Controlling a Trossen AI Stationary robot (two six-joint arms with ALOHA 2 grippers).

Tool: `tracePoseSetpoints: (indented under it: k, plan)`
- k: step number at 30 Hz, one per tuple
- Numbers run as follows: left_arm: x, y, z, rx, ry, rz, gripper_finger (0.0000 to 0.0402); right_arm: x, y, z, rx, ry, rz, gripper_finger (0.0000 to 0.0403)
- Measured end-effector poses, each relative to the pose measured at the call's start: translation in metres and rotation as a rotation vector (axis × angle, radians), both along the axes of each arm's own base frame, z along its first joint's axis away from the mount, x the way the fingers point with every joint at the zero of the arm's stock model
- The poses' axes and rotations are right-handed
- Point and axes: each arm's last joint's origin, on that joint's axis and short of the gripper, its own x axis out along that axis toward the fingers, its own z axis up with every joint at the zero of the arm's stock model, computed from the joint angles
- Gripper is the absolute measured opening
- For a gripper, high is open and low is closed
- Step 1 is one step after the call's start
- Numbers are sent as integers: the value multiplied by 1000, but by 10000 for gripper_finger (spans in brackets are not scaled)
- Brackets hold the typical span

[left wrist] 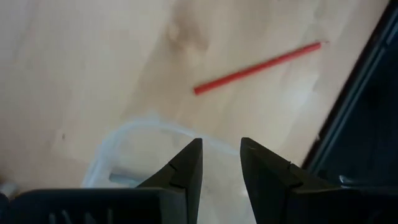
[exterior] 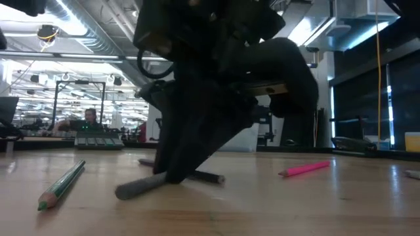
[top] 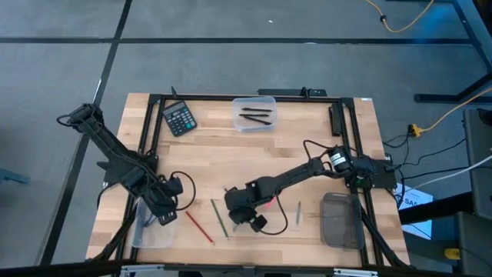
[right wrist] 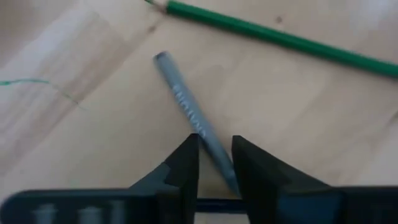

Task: Sort crayons/erasers/pens/pencils in bins
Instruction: Put the left gray crayon into the bottom transparent bin

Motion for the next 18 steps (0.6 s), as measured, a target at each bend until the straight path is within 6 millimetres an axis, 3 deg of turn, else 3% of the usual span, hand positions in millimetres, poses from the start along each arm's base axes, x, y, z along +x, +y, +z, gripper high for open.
tracePoseSetpoints:
  k: [9,18]
  plan:
    - [12,0,-1,255,-234,-41,101,3,-16,0,47,49,-124,22]
    - [39,-23,-20,451,-394,-222,101,0,-22,14,20,29,-150,42]
